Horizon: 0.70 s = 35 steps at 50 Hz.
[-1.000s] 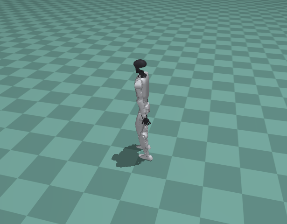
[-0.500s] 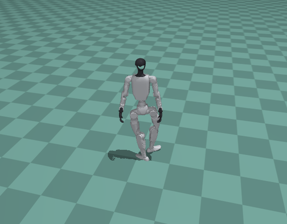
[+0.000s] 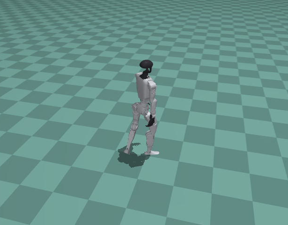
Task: In place motions
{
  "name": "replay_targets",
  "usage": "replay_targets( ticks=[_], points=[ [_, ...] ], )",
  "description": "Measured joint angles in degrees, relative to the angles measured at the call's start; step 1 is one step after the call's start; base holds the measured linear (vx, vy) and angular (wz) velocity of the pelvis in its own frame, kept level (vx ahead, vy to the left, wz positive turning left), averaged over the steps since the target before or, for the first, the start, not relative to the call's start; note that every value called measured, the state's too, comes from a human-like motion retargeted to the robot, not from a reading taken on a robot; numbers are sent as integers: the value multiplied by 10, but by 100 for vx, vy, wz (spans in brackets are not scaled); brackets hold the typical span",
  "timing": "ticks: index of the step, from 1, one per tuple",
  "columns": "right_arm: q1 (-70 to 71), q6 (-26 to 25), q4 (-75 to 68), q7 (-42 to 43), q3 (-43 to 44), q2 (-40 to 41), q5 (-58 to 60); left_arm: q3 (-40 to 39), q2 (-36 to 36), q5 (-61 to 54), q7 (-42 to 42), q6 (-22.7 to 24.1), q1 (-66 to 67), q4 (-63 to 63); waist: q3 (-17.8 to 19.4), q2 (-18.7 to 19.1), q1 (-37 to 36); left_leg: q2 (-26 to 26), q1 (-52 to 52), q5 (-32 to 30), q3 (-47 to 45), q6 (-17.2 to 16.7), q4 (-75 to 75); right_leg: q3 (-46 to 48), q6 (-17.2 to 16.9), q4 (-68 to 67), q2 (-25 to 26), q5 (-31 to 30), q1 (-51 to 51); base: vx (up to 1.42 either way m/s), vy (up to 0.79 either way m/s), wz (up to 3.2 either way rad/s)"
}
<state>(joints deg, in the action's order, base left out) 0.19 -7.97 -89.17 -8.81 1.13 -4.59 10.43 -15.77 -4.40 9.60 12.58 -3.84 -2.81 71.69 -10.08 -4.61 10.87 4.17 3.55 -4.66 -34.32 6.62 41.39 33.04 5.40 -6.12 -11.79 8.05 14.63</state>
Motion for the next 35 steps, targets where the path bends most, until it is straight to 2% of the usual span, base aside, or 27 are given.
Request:
replay_targets(
  ticks=[2,6,8,11,13,14,15,17,18,20,22,25,35],
  points=[
    [15,3,27,-6,-19,2,16,-5,5,-7,2,1,-5,0,13,4,-8,-20,43,21,62,-7,15,-20,-1,4,5,-8,-2,-24,10,-194],
    [39,13,78,-19,-51,4,36,-7,12,-16,4,-3,-11,17,37,2,-24,-23,82,122,72,9,-30,-63,-8,4,1,-25,2,-23,5,-184],
    [47,18,97,-26,-62,6,38,-2,13,-13,4,-5,-13,28,51,6,-36,-35,94,152,99,1,-92,-77,-7,9,12,-33,-2,-15,1,-186],
    [53,22,112,-37,-73,8,37,6,13,1,-1,-6,-10,43,74,28,-59,-41,83,152,146,-37,-231,-103,-3,14,51,-45,-17,-2,-2,-197],
    [55,22,111,-41,-77,7,38,6,17,10,-8,-4,-4,51,90,47,-72,-27,64,101,142,-54,-322,-130,0,16,83,-52,-32,13,-4,-179],
    [55,22,106,-42,-78,6,40,5,20,13,-12,-2,1,55,91,55,-68,-36,55,94,163,-52,-344,-140,-1,17,91,-55,-38,28,-2,-119],
    [55,21,100,-42,-79,4,44,4,24,16,-15,0,7,60,89,62,-58,-55,46,100,198,-47,-356,-147,-3,19,97,-58,-43,35,-4,-37],
    [53,16,83,-41,-82,1,59,-12,31,16,-17,0,17,79,69,80,-8,-14,48,97,134,-75,-349,-133,-7,23,100,-60,-39,30,-8,-6],
    [50,13,75,-33,-80,1,64,-18,34,15,-20,0,16,95,59,81,-2,-14,55,96,124,-75,-351,-140,-9,24,97,-63,-34,17,-9,-26],
    [46,9,56,-5,-60,3,53,-16,36,14,-24,-8,6,122,64,95,24,-19,46,102,133,-66,-361,-130,-11,23,99,-65,-38,10,-6,-5],
    [44,16,24,8,-46,-4,17,-15,30,24,-18,-11,2,131,68,96,23,-23,28,104,119,-68,-376,-139,-14,16,101,-64,-43,24,-11,-56],
    [32,6,-29,-4,-28,-13,-18,-14,18,51,-17,-8,15,126,42,90,6,-28,22,109,90,-75,-390,-156,-18,5,98,-58,-32,34,-21,-70],
    [-32,-6,-82,8,35,-21,-42,-26,-12,55,-19,-14,13,123,30,88,21,-35,41,103,176,-73,-374,-122,-28,-37,88,-25,-45,21,-25,66]
  ],
)
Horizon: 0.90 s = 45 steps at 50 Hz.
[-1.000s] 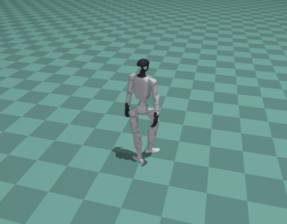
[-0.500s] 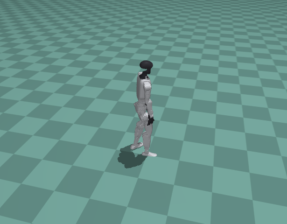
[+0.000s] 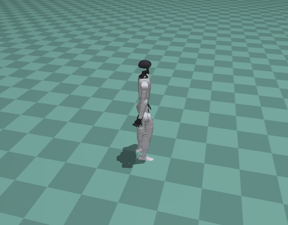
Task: In place motions
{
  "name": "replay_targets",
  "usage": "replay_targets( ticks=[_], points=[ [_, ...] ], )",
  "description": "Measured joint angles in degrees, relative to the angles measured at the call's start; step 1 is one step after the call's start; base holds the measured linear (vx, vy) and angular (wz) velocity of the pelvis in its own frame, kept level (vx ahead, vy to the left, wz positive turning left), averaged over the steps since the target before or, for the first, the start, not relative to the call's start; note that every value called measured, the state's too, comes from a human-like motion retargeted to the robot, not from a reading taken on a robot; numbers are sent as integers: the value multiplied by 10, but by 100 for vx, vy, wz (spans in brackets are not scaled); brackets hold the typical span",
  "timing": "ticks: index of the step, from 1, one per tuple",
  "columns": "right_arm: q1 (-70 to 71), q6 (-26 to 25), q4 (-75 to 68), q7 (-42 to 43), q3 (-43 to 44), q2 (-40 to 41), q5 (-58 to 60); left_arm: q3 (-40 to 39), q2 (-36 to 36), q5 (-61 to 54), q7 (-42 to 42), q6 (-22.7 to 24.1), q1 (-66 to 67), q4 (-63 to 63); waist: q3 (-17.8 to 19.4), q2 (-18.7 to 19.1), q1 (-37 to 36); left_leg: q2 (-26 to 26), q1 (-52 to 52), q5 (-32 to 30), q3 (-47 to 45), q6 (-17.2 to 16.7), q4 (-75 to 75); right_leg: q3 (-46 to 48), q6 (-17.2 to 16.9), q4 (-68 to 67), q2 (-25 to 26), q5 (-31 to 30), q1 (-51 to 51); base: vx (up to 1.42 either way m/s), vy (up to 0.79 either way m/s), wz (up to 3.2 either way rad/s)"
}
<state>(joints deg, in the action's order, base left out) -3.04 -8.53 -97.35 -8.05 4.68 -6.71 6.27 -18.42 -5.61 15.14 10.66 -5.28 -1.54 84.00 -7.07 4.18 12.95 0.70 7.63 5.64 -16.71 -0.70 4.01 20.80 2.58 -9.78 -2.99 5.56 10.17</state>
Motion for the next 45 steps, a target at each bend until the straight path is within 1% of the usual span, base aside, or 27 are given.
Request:
replay_targets(
  ticks=[3,5,7,10,13,15,17,19,21,23,25,27,28,31,33,35,37,38,40,42,43,44,45],
  points=[
    [-12,0,7,-7,6,3,4,-7,-5,-7,-1,2,4,-6,-2,-1,-3,2,14,-6,39,-4,14,-22,23,-16,7,3,5,14,-25,108],
    [-13,-1,14,-10,6,5,7,-9,-9,-9,-3,4,6,-9,2,-1,2,1,23,-11,72,-5,24,-69,30,-24,18,-4,12,6,-20,139],
    [-9,-2,25,-13,6,6,13,-7,-13,-8,-4,4,8,-8,9,-2,10,-5,31,-19,110,-6,32,-126,22,-29,27,-14,18,4,-20,167],
    [-4,-2,49,-19,5,7,19,-3,-19,1,-5,2,7,-2,13,-2,25,-21,48,-33,176,-7,39,-209,-7,-28,36,-26,27,0,-16,198],
    [3,2,75,-21,5,5,20,1,-23,11,-3,0,5,2,16,-4,35,-38,60,-48,230,-10,37,-247,-41,-23,37,-26,27,-5,-16,219],
    [9,5,88,-23,6,1,16,6,-24,14,0,-1,1,1,26,-5,30,-45,63,-61,263,-16,33,-224,-41,-24,33,-15,19,-7,-11,206],
    [15,7,95,-24,5,-5,9,8,-23,16,3,-1,0,-2,36,-12,4,-51,62,-74,276,-28,25,-164,-21,-14,18,-12,4,-7,-11,146],
    [24,7,99,-26,9,-13,6,8,-22,18,5,0,-2,-7,48,-24,-36,-60,59,-84,281,-40,15,-135,-10,-3,15,-10,-12,-9,-9,112],
    [33,7,104,-29,17,-24,9,11,-19,16,2,2,-5,-11,65,-27,-75,-68,60,-89,293,-46,5,-102,-12,5,7,-10,-25,-9,-12,144],
    [39,7,114,-34,28,-39,18,14,-12,9,-5,3,-12,-10,77,-26,-101,-77,67,-85,305,-38,-3,-52,-20,12,-11,-8,-35,-5,-10,210],
    [37,7,124,-35,35,-54,30,12,-4,3,-12,3,-14,-3,74,-28,-110,-82,83,-69,276,-16,-14,5,-24,21,-26,-4,-43,5,-10,271],
    [32,5,125,-23,41,-65,43,11,4,-7,-16,8,-11,7,61,-30,-103,-79,100,-46,211,14,-22,67,-27,30,-41,1,-48,14,-13,322],
    [29,4,124,-13,43,-69,48,11,7,-14,-19,13,-8,11,56,-29,-97,-66,105,-30,149,19,-23,101,-30,35,-46,3,-52,15,-16,346],
    [22,2,107,5,49,-76,46,11,10,-35,-46,40,-1,14,46,-26,-74,-8,91,13,-114,0,-14,196,-40,42,-58,12,-69,20,-21,358],
    [16,0,93,1,52,-77,40,5,11,-39,-68,56,5,12,35,-28,-62,16,64,30,-274,-6,-6,261,-48,46,-64,18,-81,31,-28,351],
    [7,-3,83,-9,57,-73,37,-3,10,-41,-78,64,11,9,21,-32,-56,27,37,37,-384,1,3,318,-58,50,-67,24,-94,40,-37,335],
    [-1,-5,78,-19,59,-64,38,-12,4,-45,-75,65,15,10,5,-39,-43,33,35,44,-396,16,27,373,-73,53,-69,27,-104,45,-46,337],
    [-4,-6,77,-21,58,-57,39,-17,0,-47,-71,63,16,11,-4,-43,-35,37,37,49,-386,21,43,400,-80,56,-67,27,-107,41,-49,328],
    [-11,-6,78,-20,54,-45,41,-28,-7,-46,-64,58,19,12,-17,-54,-27,41,30,56,-387,26,66,441,-92,62,-67,26,-116,46,-54,289],
    [-13,-5,87,-19,54,-32,44,-36,-13,-42,-62,54,25,11,-28,-68,-27,41,9,58,-415,25,71,479,-103,68,-64,24,-125,45,-55,243],
    [-12,-5,95,-19,57,-24,46,-38,-17,-40,-60,51,28,11,-33,-72,-26,39,0,56,-422,22,69,499,-109,71,-61,22,-129,35,-49,217],
    [-12,-2,104,-21,60,-16,48,-40,-19,-39,-60,49,32,11,-37,-73,-29,38,-10,50,-424,6,61,515,-114,72,-54,21,-134,32,-46,190],
    [-11,1,114,-23,64,-9,49,-40,-20,-39,-61,48,37,13,-41,-72,-35,36,-20,42,-423,-17,49,529,-119,72,-46,19,-138,36,-44,140]
  ],
)
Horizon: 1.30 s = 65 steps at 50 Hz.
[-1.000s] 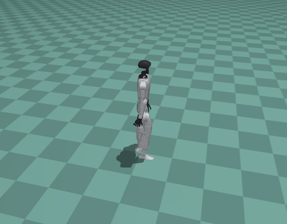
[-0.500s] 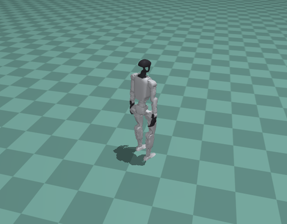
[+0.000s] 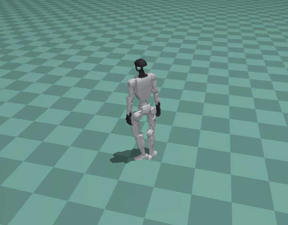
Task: In place motions
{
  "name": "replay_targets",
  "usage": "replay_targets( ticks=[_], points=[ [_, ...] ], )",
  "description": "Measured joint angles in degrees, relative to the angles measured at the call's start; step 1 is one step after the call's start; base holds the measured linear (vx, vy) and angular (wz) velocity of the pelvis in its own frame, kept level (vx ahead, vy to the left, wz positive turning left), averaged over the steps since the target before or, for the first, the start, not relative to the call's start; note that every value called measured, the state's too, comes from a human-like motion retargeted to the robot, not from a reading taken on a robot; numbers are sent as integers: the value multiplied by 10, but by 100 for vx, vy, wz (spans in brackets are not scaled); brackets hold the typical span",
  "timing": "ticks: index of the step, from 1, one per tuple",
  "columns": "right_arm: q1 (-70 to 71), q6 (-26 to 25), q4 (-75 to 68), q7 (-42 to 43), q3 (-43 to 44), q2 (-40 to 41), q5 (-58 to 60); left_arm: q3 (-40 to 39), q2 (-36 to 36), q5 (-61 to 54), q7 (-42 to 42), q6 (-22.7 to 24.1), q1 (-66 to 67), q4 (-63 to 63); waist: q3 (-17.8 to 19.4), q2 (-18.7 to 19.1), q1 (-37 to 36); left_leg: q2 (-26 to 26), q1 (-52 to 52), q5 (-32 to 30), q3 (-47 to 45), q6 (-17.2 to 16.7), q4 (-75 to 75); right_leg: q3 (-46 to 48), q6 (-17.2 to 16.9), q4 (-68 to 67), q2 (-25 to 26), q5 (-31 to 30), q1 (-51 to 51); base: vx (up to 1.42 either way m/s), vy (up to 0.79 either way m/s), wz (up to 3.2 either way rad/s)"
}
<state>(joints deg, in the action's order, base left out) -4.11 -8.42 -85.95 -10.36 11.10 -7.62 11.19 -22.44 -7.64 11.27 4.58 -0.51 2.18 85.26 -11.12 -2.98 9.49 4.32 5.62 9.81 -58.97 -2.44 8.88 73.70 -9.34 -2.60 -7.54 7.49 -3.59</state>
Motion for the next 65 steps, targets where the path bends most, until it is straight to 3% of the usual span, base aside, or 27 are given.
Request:
replay_targets(
  ticks=[2,4,8,11,13,14,15,17,18,20,25,27,28,29,30,32,35,37,40,43,45,52,56,60,65],
  points=[
    [3,12,20,-10,7,9,5,-2,4,-5,-7,-1,13,8,-7,4,-19,-10,-18,-18,-24,-24,-39,17,-8,-6,10,-6,-8,37,-38,89],
    [8,20,37,-21,6,13,9,-6,13,-13,-12,-3,25,21,-12,7,-28,-28,-4,-20,23,-4,-61,25,-13,-15,7,-21,-20,33,-34,75],
    [20,25,71,-25,-8,14,-13,-12,32,-22,-17,-10,25,55,3,36,-35,-14,8,-14,84,11,-61,7,-14,-61,-2,-74,-42,31,-35,70],
    [23,30,85,-39,-19,11,-26,-13,42,-6,-15,-15,27,63,-4,84,-23,22,16,-3,111,7,-61,-16,19,-163,-27,-138,-33,33,-35,110],
    [26,24,95,-43,-27,9,-24,-11,45,3,-6,-17,26,62,-8,104,-16,40,33,0,135,9,-55,-112,69,-305,-91,-157,24,21,-40,107],
    [28,24,99,-43,-33,9,-22,-8,43,7,-1,-18,23,60,-5,102,-10,35,38,-1,145,12,-56,-184,74,-363,-116,-151,66,5,-44,111],
    [32,25,104,-41,-38,9,-20,-5,40,11,4,-21,20,57,0,95,-2,23,40,-2,155,16,-58,-262,67,-411,-133,-141,110,-3,-55,155],
    [35,29,108,-37,-49,9,-17,7,34,20,14,-26,12,49,9,92,25,14,50,-10,192,22,-61,-429,23,-432,-87,-97,194,-12,-61,199],
    [37,30,109,-34,-55,9,-14,12,31,23,18,-30,8,43,15,93,38,13,55,-15,209,24,-62,-499,-1,-426,-51,-84,223,-20,-51,206],
    [41,33,109,-31,-63,7,-7,22,25,30,26,-34,-1,29,27,97,58,15,66,-24,241,29,-62,-566,-7,-396,-14,-60,257,-25,-48,195],
    [41,34,93,-25,-73,1,6,44,13,37,54,-35,-28,-8,56,86,96,-8,77,-32,345,34,-54,-586,51,-185,-4,18,252,-22,-53,203],
    [37,33,77,-19,-68,2,2,49,11,42,64,-35,-45,-14,79,67,105,-32,57,-26,391,34,-43,-668,46,-104,18,10,234,-14,-38,235],
    [35,33,68,-18,-63,4,-2,47,9,47,70,-35,-55,-15,91,54,104,-45,45,-21,410,34,-33,-685,40,-70,17,-37,218,-9,-32,178],
    [33,32,58,-19,-60,5,-5,44,5,52,78,-37,-64,-16,98,41,90,-52,40,-15,416,32,-18,-697,31,-60,14,-39,204,-4,-29,107],
    [31,31,48,-22,-58,7,-8,41,0,58,87,-40,-73,-17,101,28,70,-55,37,-10,416,30,-1,-705,21,-63,10,-19,190,3,-33,80],
    [21,26,26,-32,-42,12,-12,52,-8,63,99,-50,-83,-18,93,18,36,-62,54,-15,436,36,29,-572,24,-72,-22,-3,174,8,-36,106],
    [21,13,7,-33,-39,16,-12,52,-1,41,76,-45,-88,-17,90,7,-24,-57,53,-37,441,26,31,-567,25,-84,-22,15,165,0,-25,50],
    [24,10,11,-15,-41,19,0,47,-1,22,77,-35,-88,-10,98,19,-5,-54,55,-51,491,6,33,-525,26,-75,-18,14,143,-3,-14,129],
    [20,25,23,8,-51,19,15,43,-3,31,96,-38,-71,-4,78,29,6,-51,61,-45,513,-8,28,-503,23,-69,-20,19,137,9,-6,101],
    [20,35,35,-8,-57,17,29,43,-7,60,86,-40,-53,3,63,25,3,-31,47,-37,442,9,17,-487,26,-63,-23,21,134,8,-10,56],
    [23,30,38,-16,-59,18,38,46,-9,64,74,-40,-41,16,61,29,-1,-17,29,-41,424,-10,1,-478,26,-55,-17,18,125,14,-9,21],
    [20,33,26,4,-51,23,15,32,4,80,81,-60,2,64,21,50,18,-36,9,-50,437,6,-76,-452,27,-1,1,-12,107,25,-4,21],
    [11,35,7,-7,-57,27,5,38,4,90,82,-57,25,54,10,44,6,-48,-6,-57,432,9,-99,-452,29,10,1,-21,101,24,-8,-12],
    [6,30,-8,2,-78,29,39,33,5,91,80,-57,35,50,-1,29,-75,-49,-23,-50,353,10,-115,-525,34,-2,18,-11,112,17,-5,-163],
    [-7,33,-9,18,-93,32,66,33,10,78,83,-60,34,49,-6,21,-111,-46,-29,-45,320,9,-115,-556,35,-3,26,-12,113,16,-5,-67]
  ],
)
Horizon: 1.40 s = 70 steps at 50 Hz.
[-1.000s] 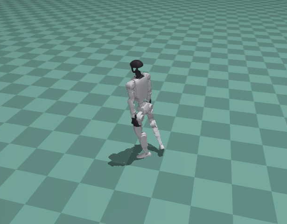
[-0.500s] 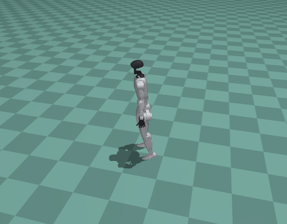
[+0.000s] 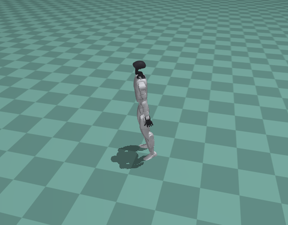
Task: In place motions
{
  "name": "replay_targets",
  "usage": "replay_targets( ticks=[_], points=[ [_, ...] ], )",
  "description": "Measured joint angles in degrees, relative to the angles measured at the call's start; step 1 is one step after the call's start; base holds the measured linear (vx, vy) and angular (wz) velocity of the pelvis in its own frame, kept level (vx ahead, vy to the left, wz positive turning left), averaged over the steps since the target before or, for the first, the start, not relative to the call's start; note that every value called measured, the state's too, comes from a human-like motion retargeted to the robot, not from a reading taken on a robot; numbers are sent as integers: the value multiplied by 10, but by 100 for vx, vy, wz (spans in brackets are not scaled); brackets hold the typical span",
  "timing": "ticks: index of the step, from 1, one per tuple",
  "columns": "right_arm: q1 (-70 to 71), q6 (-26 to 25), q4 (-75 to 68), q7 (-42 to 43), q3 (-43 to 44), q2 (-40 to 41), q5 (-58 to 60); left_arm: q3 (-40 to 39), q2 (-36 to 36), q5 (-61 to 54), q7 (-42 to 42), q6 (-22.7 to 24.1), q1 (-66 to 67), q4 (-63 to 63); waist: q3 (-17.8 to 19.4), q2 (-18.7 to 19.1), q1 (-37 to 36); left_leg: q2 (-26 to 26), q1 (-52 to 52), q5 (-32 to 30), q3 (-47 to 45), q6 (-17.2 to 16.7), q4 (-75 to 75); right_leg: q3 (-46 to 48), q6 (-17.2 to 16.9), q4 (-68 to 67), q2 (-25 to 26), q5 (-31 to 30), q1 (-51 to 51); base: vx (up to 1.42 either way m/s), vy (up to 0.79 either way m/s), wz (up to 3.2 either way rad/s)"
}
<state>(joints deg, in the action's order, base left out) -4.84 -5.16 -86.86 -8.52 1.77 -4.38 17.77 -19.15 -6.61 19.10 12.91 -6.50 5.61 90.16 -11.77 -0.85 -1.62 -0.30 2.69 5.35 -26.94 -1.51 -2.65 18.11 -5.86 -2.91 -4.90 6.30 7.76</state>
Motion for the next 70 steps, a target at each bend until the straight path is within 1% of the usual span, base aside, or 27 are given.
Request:
replay_targets(
  ticks=[6,7,10,15,30,40,45,53,61,65,70],
  points=[
    [-3,-2,-6,-2,-3,5,-7,5,6,-5,2,4,-5,-20,-2,-7,0,0,-1,1,1,1,0,0,-8,-7,-9,-4,3,11,-3,5],
    [-2,-3,-7,-3,-2,5,-8,7,7,-6,2,4,-7,-23,-1,-6,11,-1,1,-1,13,2,1,12,-8,-5,-12,-7,1,10,-3,139],
    [2,-8,-9,-7,0,5,-7,11,10,-9,5,4,-12,-27,1,1,85,-9,11,-10,89,8,3,86,-10,8,-26,-21,-12,10,-3,190],
    [4,-8,-7,-11,-6,2,-4,11,15,-11,7,4,-18,-32,0,-1,99,-9,15,-11,103,9,6,100,-11,10,-29,-24,-17,6,-2,32],
    [-1,-13,-11,-19,-1,1,-8,4,6,-8,0,2,-9,-19,-3,-5,97,-12,20,-18,121,10,9,119,-9,15,-29,-30,-28,9,-4,12],
    [-10,-16,-21,-20,1,-2,-7,-3,5,-7,-7,0,1,-13,-9,-5,81,-19,22,-23,140,11,11,134,-8,18,-32,-29,-42,21,-4,18],
    [-15,-16,-21,-22,1,-3,-8,-4,8,-9,-8,1,3,-17,-5,-9,69,-23,21,-25,153,12,14,144,-8,19,-34,-29,-54,24,-4,25],
    [-18,-16,-19,-23,-2,-3,-5,-4,13,-13,-15,4,0,-16,-2,-9,72,-40,10,-26,197,21,6,186,-10,20,-37,-26,-72,22,-1,49],
    [-14,-15,-7,-27,-9,0,-2,-3,14,-18,-26,8,-1,-9,-3,-13,79,-47,6,-31,228,23,0,216,-12,23,-38,-27,-84,10,-1,36],
    [-11,-14,-2,-29,-14,2,-1,-2,12,-17,-28,8,0,-5,-3,-16,75,-45,9,-33,225,20,2,213,-11,23,-39,-30,-84,0,0,-10],
    [-9,-13,1,-31,-16,3,-2,-1,11,-15,-28,6,0,-3,-2,-20,52,-36,17,-34,197,15,9,185,-8,23,-39,-37,-78,1,-1,-45]
  ],
)
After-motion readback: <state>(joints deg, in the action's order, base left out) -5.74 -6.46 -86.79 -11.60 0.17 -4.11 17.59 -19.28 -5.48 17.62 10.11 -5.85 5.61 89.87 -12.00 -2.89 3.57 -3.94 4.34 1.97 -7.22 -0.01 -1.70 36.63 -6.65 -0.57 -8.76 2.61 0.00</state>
